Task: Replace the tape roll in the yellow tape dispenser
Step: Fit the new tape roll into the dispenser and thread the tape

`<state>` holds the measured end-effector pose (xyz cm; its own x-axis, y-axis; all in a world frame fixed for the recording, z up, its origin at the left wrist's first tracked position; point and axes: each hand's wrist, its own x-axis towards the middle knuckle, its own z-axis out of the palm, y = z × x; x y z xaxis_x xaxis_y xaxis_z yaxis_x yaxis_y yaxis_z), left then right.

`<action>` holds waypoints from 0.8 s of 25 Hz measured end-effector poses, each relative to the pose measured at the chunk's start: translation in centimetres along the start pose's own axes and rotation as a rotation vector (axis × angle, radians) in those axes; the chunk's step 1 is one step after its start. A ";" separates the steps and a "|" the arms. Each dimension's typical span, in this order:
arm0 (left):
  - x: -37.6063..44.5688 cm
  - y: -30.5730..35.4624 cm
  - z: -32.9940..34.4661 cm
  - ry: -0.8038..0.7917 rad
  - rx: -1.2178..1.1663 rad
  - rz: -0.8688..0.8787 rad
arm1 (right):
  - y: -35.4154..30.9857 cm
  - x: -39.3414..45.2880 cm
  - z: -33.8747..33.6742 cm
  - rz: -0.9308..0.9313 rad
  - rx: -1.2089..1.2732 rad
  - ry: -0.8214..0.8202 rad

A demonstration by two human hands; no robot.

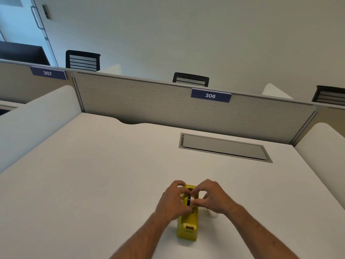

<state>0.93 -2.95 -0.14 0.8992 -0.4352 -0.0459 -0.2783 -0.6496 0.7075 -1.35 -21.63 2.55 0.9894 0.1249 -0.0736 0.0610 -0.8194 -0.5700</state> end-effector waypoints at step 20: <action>-0.2 -1.1 0.4 0.017 -0.156 0.056 | -0.2 -0.7 1.6 -0.036 -0.152 0.067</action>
<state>0.95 -2.40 -1.24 0.8895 -0.4569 0.0075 -0.2737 -0.5196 0.8094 -2.28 -20.66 1.41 0.9925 0.1221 0.0017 0.1104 -0.8910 -0.4405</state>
